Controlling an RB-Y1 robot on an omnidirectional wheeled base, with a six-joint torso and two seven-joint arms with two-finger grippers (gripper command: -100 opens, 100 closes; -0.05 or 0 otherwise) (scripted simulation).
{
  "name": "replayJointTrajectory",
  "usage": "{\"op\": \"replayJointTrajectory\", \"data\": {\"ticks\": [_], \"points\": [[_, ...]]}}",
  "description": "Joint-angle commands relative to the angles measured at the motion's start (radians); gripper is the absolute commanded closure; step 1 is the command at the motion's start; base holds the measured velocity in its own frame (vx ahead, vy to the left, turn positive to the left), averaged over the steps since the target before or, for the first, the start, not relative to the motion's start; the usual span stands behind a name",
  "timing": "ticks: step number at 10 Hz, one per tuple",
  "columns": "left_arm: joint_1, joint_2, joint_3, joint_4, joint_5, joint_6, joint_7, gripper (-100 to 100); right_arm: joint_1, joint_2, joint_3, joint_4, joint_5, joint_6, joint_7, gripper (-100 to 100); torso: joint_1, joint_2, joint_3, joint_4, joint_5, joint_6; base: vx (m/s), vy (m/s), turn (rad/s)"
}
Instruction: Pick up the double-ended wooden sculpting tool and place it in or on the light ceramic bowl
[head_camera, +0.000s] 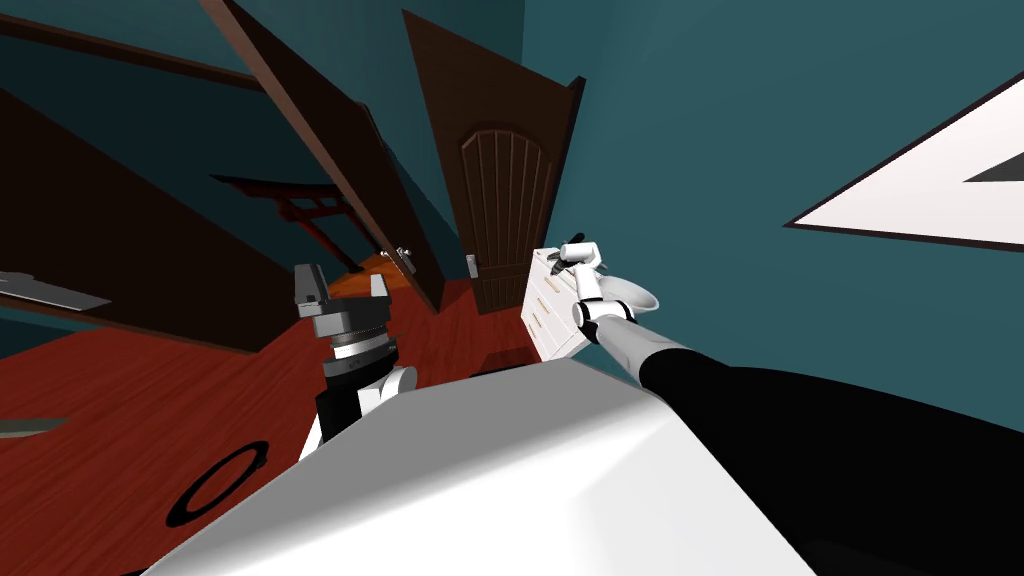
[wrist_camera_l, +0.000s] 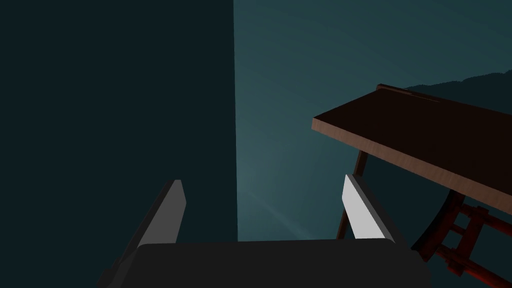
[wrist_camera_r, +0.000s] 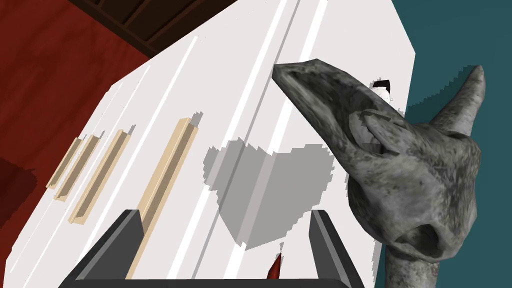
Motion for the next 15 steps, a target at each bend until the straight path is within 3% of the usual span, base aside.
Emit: {"op": "replayJointTrajectory", "data": {"ticks": [1, 2, 4, 5, 6, 7, 8, 9, 10, 11, 12, 15], "points": [[0.000, 0.000, 0.000, 0.000, 0.000, 0.000, 0.000, 0, -0.009, -0.001, -0.004, 0.008, 0.000, 0.035, -0.006, -100, 0.000, 0.000, 0.000, 0.000, 0.000, 0.000, 0.010, -0.002, 0.003], [0.000, 0.000, 0.000, 0.000, 0.000, 0.000, 0.000, 0, -0.060, -0.008, -0.031, 0.059, 0.000, 0.072, -0.035, -100, 0.001, 0.000, 0.000, 0.000, 0.000, 0.000, 0.020, -0.012, -0.112], [0.000, 0.000, 0.000, 0.000, 0.000, 0.000, 0.000, 0, -0.061, -0.008, -0.031, 0.062, 0.000, 0.103, -0.035, -100, 0.000, 0.000, 0.000, 0.000, 0.000, 0.000, 0.017, -0.009, -0.025], [0.000, 0.000, 0.000, 0.000, 0.000, 0.000, 0.000, 0, -0.110, -0.014, -0.059, 0.114, 0.001, 0.142, -0.063, -100, 0.001, 0.000, 0.000, 0.000, 0.000, 0.000, 0.023, -0.015, -0.088], [0.000, 0.000, 0.000, 0.000, 0.000, 0.000, 0.000, 0, -0.110, -0.014, -0.059, 0.114, 0.001, 0.167, -0.063, -100, 0.000, 0.000, 0.000, 0.000, 0.000, 0.000, 0.025, -0.016, -0.068], [0.000, 0.000, 0.000, 0.000, 0.000, 0.000, 0.000, 0, -0.153, -0.020, -0.086, 0.158, 0.002, 0.195, -0.090, -100, 0.000, 0.000, 0.000, 0.000, 0.000, 0.000, 0.029, -0.022, -0.128], [0.000, 0.000, 0.000, 0.000, 0.000, 0.000, 0.000, 0, -0.155, -0.020, -0.086, 0.163, 0.002, 0.225, -0.090, -100, -0.001, 0.000, 0.000, 0.000, 0.000, 0.000, 0.026, -0.016, -0.060], [0.000, 0.000, 0.000, 0.000, 0.000, 0.000, 0.000, 0, -0.197, -0.025, -0.112, 0.204, 0.004, 0.254, -0.114, -100, 0.000, 0.000, 0.000, 0.000, 0.000, 0.000, 0.035, -0.021, -0.105], [0.000, 0.000, 0.000, 0.000, 0.000, 0.000, 0.000, 0, -0.197, -0.025, -0.112, 0.210, 0.004, 0.281, -0.114, -100, -0.001, -0.001, 0.000, 0.000, 0.000, 0.000, 0.027, -0.015, -0.068], [0.000, 0.000, 0.000, 0.000, 0.000, 0.000, 0.000, 0, -0.234, -0.030, -0.138, 0.244, 0.005, 0.313, -0.136, -100, 0.000, 0.000, 0.000, 0.000, 0.000, 0.000, 0.028, -0.013, -0.109], [0.000, 0.000, 0.000, 0.000, 0.000, 0.000, 0.000, 0, -0.234, -0.030, -0.138, 0.253, 0.005, 0.331, -0.136, -100, 0.000, 0.000, 0.000, 0.000, 0.000, 0.000, 0.028, -0.013, -0.051], [0.000, 0.000, 0.000, 0.000, 0.000, 0.000, 0.000, 0, -0.291, -0.041, -0.183, 0.332, 0.010, 0.416, -0.173, -100, 0.000, 0.000, 0.000, 0.000, 0.000, 0.000, 0.029, -0.016, -0.085]]}}
